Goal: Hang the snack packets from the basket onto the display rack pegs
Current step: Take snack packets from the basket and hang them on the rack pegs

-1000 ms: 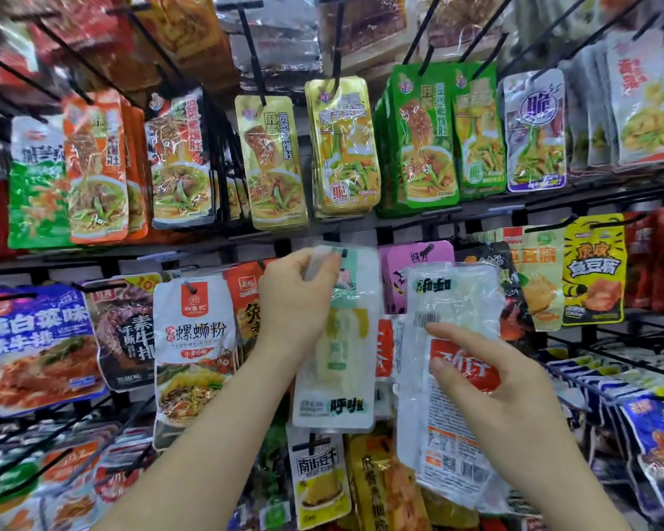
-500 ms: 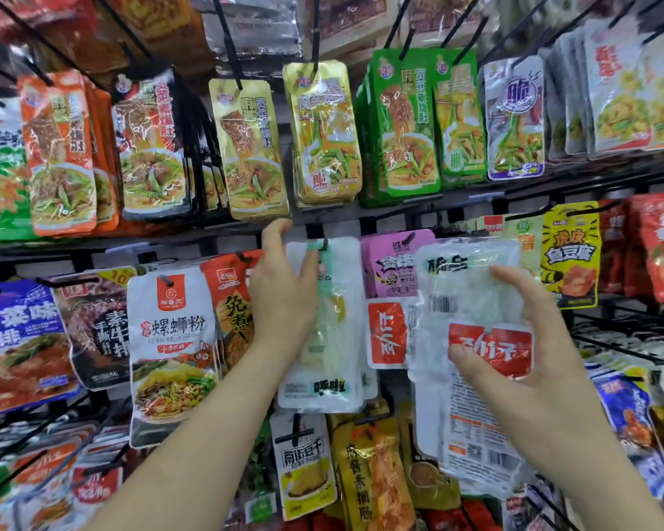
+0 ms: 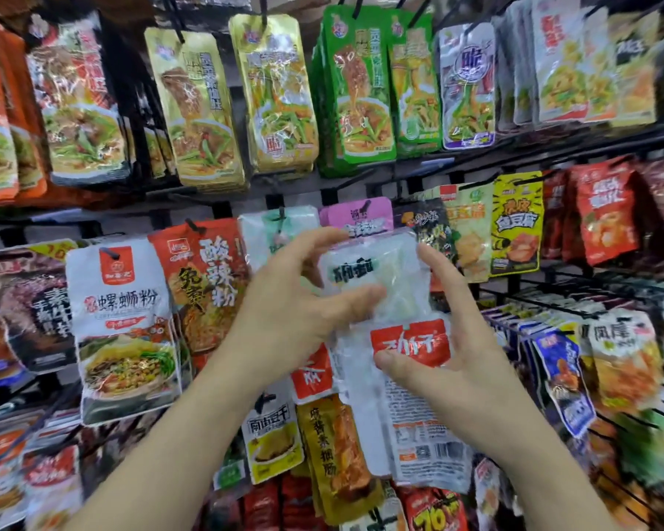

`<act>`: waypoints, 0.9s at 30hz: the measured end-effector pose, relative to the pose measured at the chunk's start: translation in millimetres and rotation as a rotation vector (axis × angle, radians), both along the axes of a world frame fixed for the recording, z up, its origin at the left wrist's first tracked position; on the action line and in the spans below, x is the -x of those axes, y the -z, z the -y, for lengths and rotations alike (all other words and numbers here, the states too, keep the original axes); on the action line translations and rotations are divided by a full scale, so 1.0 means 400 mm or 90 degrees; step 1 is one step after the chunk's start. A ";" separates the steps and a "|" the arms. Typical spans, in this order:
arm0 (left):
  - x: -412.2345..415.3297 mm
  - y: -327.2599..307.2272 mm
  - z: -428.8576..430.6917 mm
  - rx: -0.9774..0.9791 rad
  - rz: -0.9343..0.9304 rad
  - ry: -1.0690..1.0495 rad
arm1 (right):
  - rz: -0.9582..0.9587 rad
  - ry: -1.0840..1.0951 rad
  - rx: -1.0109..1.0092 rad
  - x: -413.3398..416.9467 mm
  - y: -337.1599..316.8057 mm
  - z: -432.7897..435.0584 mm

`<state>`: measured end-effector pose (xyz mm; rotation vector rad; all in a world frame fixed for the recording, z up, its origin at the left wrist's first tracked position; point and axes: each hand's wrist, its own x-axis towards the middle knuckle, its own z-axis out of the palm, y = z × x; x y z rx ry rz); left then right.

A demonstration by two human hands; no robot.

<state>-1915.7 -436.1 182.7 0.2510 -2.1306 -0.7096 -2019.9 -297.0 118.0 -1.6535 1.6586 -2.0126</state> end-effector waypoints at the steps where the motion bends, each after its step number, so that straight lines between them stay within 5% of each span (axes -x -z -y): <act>1: 0.003 -0.003 -0.005 -0.033 0.007 0.018 | -0.012 -0.006 -0.001 -0.003 0.004 0.005; 8: -0.001 0.008 0.023 -0.026 -0.199 -0.055 | 0.009 -0.001 -0.021 0.001 0.039 0.009; 14: -0.052 0.016 0.000 0.018 -0.448 -0.031 | 0.340 -0.018 0.076 0.035 0.068 0.024; 20: 0.042 0.210 0.023 -0.294 -0.323 -0.052 | 0.344 0.007 0.079 -0.038 0.079 0.169; 24: 0.014 0.200 0.028 -0.192 -0.392 0.009 | 0.407 0.038 0.098 0.000 0.073 0.152; 27: -0.029 0.202 -0.005 0.065 -0.366 0.099 | 0.495 -0.055 0.073 0.017 0.084 0.127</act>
